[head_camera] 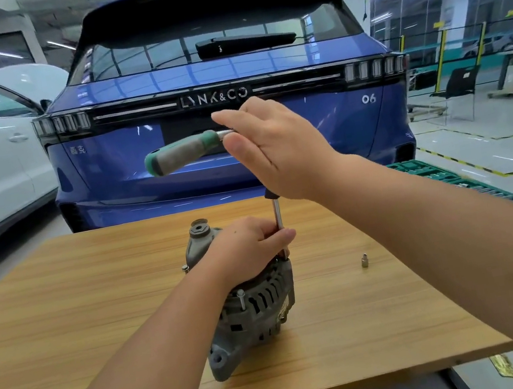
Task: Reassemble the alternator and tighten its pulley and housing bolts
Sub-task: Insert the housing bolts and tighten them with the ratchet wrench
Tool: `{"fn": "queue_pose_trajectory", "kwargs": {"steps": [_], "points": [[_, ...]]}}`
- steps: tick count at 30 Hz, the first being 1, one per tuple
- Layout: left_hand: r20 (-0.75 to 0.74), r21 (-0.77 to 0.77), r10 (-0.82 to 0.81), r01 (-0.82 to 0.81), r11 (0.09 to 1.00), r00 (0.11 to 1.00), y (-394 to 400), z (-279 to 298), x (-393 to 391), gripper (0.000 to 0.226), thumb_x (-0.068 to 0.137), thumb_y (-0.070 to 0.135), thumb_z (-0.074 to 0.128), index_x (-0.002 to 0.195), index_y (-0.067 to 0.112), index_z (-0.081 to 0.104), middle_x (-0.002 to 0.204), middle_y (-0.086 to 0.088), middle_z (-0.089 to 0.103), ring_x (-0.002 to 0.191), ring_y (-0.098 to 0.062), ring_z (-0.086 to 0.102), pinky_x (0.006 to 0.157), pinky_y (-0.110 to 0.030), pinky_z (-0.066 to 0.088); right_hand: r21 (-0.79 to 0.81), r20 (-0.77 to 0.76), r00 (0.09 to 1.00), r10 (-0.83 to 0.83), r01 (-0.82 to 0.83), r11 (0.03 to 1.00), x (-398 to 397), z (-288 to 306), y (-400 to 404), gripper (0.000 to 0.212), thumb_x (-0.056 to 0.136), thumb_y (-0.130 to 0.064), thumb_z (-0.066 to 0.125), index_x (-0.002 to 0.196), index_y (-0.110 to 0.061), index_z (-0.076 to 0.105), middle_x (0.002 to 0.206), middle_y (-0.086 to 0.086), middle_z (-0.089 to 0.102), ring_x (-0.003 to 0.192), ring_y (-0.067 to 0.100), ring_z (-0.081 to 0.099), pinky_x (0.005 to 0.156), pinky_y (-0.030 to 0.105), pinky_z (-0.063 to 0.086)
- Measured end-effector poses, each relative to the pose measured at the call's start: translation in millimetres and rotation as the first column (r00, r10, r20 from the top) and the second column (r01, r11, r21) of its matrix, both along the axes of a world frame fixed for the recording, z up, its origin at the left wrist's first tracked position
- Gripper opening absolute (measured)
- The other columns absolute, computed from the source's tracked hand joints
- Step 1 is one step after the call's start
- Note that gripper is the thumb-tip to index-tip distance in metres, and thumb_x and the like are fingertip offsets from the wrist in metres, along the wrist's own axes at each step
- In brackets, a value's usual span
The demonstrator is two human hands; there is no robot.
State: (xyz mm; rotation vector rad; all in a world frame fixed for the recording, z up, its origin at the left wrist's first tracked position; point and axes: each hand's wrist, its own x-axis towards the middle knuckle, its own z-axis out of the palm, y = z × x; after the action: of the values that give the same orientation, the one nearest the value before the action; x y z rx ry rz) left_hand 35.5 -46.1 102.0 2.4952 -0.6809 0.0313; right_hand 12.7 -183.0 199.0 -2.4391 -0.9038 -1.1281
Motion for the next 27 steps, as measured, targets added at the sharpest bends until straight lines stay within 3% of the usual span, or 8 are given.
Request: {"fn": "queue_pose_trajectory", "kwargs": {"steps": [7,10,14,17,19,22,24,27], "points": [[0.031,0.02,-0.035,0.034,0.999,0.999,1.4,0.4,-1.7,0.032,0.102,0.06,0.047,0.092,0.038,0.067,0.084,0.008,0.071,0.076,-0.01,0.068,0.069,-0.031,0.06,-0.186,-0.236,0.854,-0.463,0.428,0.884,1.3,48.9,10.8,0.034,0.104,-0.029,0.043,0.072,-0.016,0.048,0.074,0.002,0.052,0.067,0.023,0.049,0.059,0.035,0.037],[0.03,0.014,-0.045,0.045,0.999,0.999,1.8,-0.8,-0.8,0.031,0.102,0.06,0.048,0.091,0.038,0.066,0.082,0.005,0.072,0.075,-0.012,0.069,0.072,-0.036,0.062,0.256,-0.764,0.644,-0.033,0.35,0.901,-1.5,63.0,11.2,0.013,0.101,-0.015,0.049,0.098,-0.004,0.055,0.064,0.004,0.067,0.059,0.021,0.067,0.059,0.031,0.053],[0.002,-0.019,-0.027,0.027,0.999,1.0,2.7,-0.9,-0.6,0.033,0.1,0.062,0.05,0.092,0.037,0.069,0.086,0.006,0.074,0.078,-0.012,0.071,0.074,-0.036,0.062,0.809,-0.58,0.408,0.705,0.387,0.441,-3.5,38.0,8.5,0.018,0.097,-0.022,0.047,0.108,-0.013,0.058,0.075,-0.004,0.074,0.067,0.015,0.072,0.081,0.043,0.048],[0.009,-0.01,-0.03,0.031,0.999,0.999,1.4,0.2,-0.4,0.03,0.102,0.059,0.048,0.095,0.037,0.067,0.091,0.008,0.074,0.082,-0.01,0.069,0.073,-0.033,0.06,0.922,-0.227,0.515,0.827,0.387,0.012,5.1,18.5,8.5,0.014,0.093,-0.019,0.047,0.099,-0.016,0.06,0.072,-0.008,0.069,0.069,0.014,0.063,0.085,0.042,0.045],[0.014,0.005,-0.037,0.037,0.999,0.999,0.4,0.3,0.4,0.028,0.103,0.057,0.047,0.098,0.037,0.066,0.094,0.009,0.073,0.084,-0.009,0.068,0.074,-0.031,0.058,0.964,-0.098,0.696,0.712,0.245,-0.107,8.1,7.5,7.9,0.012,0.093,-0.013,0.049,0.095,-0.018,0.059,0.077,-0.007,0.073,0.076,0.013,0.063,0.081,0.036,0.048],[0.008,-0.001,-0.032,0.032,0.999,0.999,1.1,-0.4,1.3,0.026,0.104,0.056,0.047,0.097,0.039,0.065,0.094,0.012,0.073,0.084,-0.007,0.067,0.074,-0.032,0.058,0.914,-0.035,0.939,0.343,-0.109,0.39,4.6,-8.8,2.2,0.022,0.099,-0.006,0.049,0.112,-0.017,0.063,0.105,-0.003,0.074,0.095,0.005,0.065,0.083,0.02,0.05],[0.025,0.005,-0.042,0.042,0.999,0.999,1.8,0.3,1.3,0.028,0.104,0.057,0.046,0.089,0.041,0.064,0.092,0.014,0.073,0.081,-0.007,0.067,0.073,-0.033,0.058,0.546,0.142,0.988,0.063,-0.131,0.827,8.0,-12.3,-9.5,0.029,0.095,0.0,0.052,0.117,-0.005,0.071,0.113,0.005,0.072,0.107,0.014,0.065,0.093,0.027,0.05],[0.023,0.011,-0.038,0.038,0.999,0.999,2.1,0.1,1.8,0.033,0.103,0.058,0.046,0.086,0.039,0.066,0.086,0.01,0.074,0.077,-0.011,0.069,0.073,-0.038,0.061,0.112,0.173,0.983,-0.064,0.044,0.993,6.1,-0.5,-15.2,0.029,0.093,-0.008,0.049,0.11,-0.007,0.073,0.096,0.008,0.073,0.093,0.03,0.062,0.081,0.042,0.051]]}}
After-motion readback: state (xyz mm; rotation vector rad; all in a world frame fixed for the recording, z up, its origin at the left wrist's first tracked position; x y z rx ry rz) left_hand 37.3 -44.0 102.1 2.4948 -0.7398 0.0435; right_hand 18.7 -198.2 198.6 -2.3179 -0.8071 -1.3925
